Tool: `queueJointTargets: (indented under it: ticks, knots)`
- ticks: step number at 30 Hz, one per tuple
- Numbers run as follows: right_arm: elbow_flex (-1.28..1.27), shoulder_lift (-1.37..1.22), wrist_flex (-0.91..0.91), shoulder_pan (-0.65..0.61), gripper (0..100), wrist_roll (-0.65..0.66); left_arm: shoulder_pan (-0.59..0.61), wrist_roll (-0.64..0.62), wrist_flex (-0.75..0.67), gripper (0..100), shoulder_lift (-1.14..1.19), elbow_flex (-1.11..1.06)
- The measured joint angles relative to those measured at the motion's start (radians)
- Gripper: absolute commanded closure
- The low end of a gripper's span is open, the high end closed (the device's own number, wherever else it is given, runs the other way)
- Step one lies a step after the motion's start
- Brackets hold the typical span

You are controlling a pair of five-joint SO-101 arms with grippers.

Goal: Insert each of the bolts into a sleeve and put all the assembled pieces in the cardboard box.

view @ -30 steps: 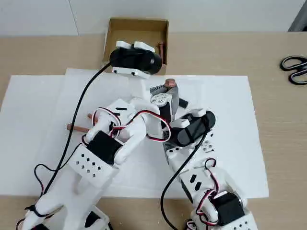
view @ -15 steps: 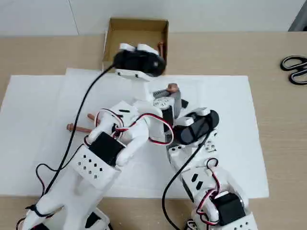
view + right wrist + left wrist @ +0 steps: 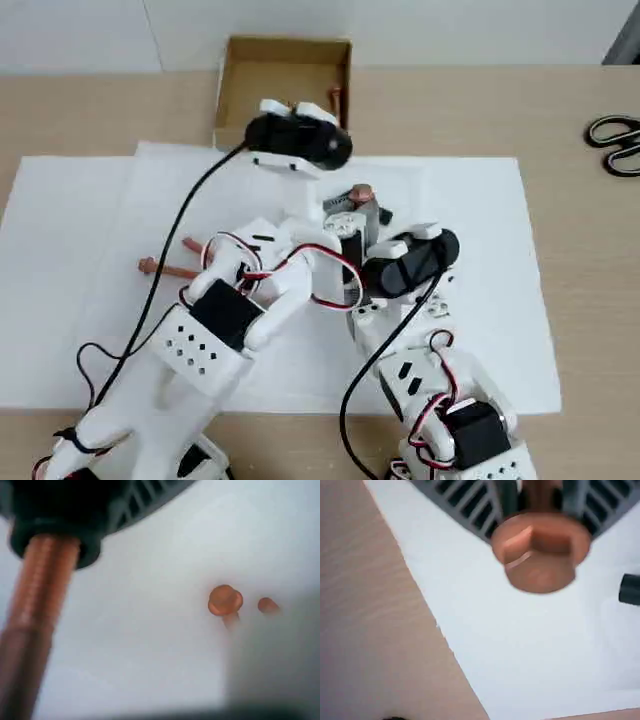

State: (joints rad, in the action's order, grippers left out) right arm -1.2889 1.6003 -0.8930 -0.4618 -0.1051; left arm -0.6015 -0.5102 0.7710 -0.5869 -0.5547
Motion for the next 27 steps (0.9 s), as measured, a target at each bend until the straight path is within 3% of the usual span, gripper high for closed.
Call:
queueJointTargets:
  ticks: [19,27]
  knots:
    - [-0.002,-0.003,-0.002,-0.002,99.5,-0.003,-0.006,0.017,0.164,100,-0.003,0.002]
    - [0.0,-0.002,-0.002,0.0,99.5,-0.003,-0.063,0.017,0.212,100,-0.003,0.0]
